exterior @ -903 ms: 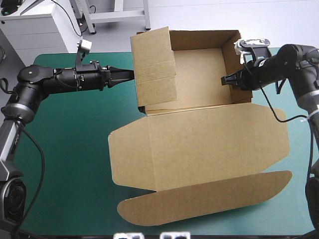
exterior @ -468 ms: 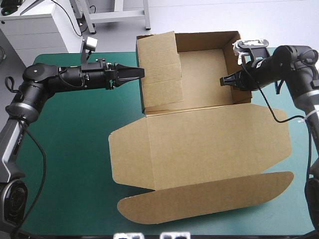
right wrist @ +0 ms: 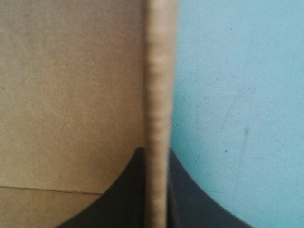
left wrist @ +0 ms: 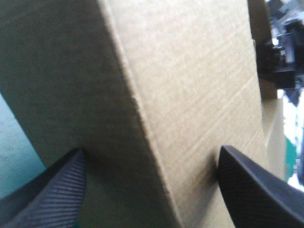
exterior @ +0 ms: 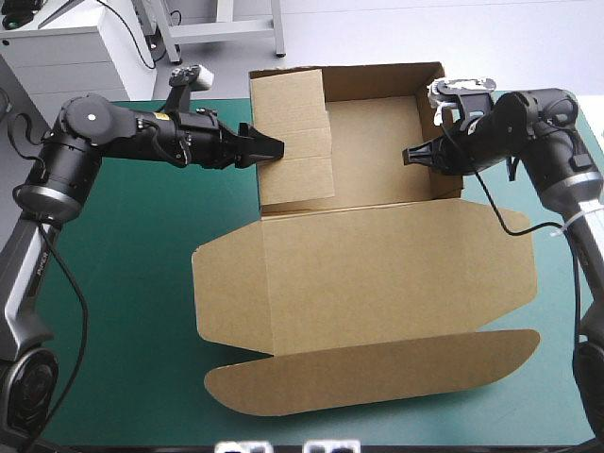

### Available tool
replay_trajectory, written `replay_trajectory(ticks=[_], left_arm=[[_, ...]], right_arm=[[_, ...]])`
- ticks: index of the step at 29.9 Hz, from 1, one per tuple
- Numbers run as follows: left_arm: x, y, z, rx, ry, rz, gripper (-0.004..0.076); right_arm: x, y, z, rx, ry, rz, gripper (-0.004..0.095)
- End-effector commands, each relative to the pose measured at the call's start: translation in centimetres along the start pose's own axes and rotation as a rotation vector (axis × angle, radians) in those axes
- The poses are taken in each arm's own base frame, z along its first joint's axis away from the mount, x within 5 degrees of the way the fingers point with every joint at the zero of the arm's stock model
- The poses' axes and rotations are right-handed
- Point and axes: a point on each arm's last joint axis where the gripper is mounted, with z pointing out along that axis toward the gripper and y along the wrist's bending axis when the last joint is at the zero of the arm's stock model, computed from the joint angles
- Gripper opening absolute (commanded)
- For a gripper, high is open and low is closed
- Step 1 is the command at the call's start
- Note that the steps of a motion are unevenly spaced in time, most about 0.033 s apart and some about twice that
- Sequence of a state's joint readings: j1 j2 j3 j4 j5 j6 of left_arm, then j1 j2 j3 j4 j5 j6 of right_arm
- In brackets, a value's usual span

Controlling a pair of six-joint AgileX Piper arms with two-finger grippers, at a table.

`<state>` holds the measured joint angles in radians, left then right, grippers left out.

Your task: Fold the box

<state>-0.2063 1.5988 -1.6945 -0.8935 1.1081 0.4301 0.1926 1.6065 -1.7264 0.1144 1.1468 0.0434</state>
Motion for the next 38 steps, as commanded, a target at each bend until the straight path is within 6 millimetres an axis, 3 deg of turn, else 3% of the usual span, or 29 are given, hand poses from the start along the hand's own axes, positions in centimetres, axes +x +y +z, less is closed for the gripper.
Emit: replay_trajectory(ticks=[1,6,16,22,30,32,37,38], left_arm=[[-1.2,-3.5,-1.6,-0.118,-0.051,0.041,0.0546],[-1.6,-4.6,-1.6,-0.244,-0.056,0.044,0.0546],[-2.2,-6.3,-1.9,-0.233,-0.046,0.044,0.0527],[-2.2,-5.7,-1.7,-0.289,0.012,0.019,0.0517],[-1.8,-5.3,0.2,-0.468,0.120,0.091,0.0475],[-1.6,-5.8,0.8,-0.508,0.128,0.143,0.0425],[-1.8,-7.2,1.9,-0.483,0.080,0.222,0.0025],[-1.9,-7.4,2.0,-0.469,0.069,0.246,-0.0006]], right_arm=[[-0.8,1.3,-2.9,-0.088,-0.135,0.045,-0.0016],[-0.7,1.4,-2.9,-0.101,-0.123,0.073,-0.0016],[-0.7,1.5,-2.9,-0.120,-0.123,0.094,-0.0016],[-0.9,1.6,-2.9,-0.130,-0.141,0.101,-0.0016],[-0.9,1.7,-2.9,-0.140,-0.142,0.102,-0.0016],[-0.9,1.7,-2.9,-0.140,-0.145,0.099,-0.0016],[-0.9,1.7,-2.9,-0.135,-0.146,0.087,-0.0016],[-0.9,1.7,-2.9,-0.135,-0.144,0.081,-0.0016]])
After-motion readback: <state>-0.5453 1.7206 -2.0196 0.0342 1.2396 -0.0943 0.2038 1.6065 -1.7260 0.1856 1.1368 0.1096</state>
